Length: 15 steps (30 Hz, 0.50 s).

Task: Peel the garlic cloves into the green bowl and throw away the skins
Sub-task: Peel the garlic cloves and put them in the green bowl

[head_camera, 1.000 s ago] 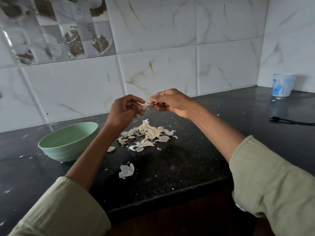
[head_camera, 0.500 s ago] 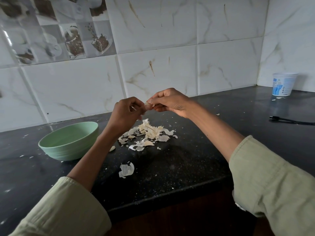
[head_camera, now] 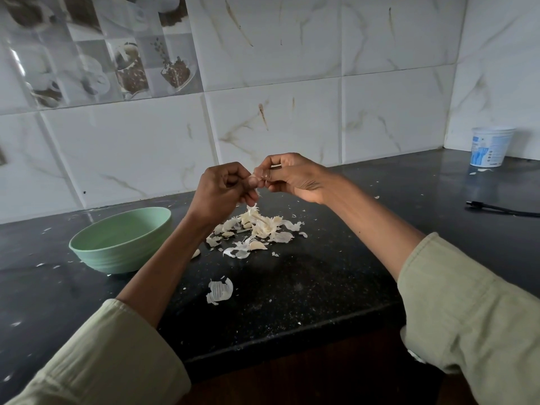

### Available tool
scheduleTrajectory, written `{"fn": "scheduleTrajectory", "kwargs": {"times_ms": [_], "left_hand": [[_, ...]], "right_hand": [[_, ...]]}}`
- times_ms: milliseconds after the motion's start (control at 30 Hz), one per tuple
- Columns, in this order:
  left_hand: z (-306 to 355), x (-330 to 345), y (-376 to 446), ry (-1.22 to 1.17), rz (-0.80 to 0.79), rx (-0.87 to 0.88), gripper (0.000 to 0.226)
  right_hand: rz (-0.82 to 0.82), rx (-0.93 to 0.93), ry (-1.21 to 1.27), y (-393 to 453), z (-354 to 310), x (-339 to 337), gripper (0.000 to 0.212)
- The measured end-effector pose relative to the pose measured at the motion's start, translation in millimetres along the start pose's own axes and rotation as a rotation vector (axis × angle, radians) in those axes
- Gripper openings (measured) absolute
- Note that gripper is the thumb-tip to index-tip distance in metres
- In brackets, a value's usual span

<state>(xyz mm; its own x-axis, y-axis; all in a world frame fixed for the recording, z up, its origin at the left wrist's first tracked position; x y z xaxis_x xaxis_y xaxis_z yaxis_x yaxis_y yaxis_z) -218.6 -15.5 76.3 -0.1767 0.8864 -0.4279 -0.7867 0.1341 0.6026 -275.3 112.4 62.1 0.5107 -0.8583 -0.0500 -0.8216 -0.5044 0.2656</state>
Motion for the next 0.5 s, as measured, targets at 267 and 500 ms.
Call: {"fn": "scheduleTrajectory", "kwargs": {"times_ms": [267, 500], "left_hand": [[3, 1, 1, -0.018, -0.034, 0.001, 0.009], [-5, -3, -4, 0.195, -0.059, -0.063, 0.009]], "right_hand": [[0.030, -0.010, 0.060, 1, -4, -5, 0.008], [0.085, -0.017, -0.075, -1, -4, -16, 0.015]]}}
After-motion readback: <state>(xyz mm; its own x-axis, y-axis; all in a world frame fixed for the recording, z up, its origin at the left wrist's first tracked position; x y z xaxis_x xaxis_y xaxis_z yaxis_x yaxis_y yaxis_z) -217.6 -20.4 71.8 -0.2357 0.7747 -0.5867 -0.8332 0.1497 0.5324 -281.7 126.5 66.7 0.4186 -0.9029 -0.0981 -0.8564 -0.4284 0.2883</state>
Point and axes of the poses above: each hand's wrist, its own y-axis towards the middle knuckle, its own x-axis out of the palm, z = x × y, the point moved 10 cm from there along y, towards the middle knuckle, and after that the axes turned 2 degrees about y, right-handed, at the moved point
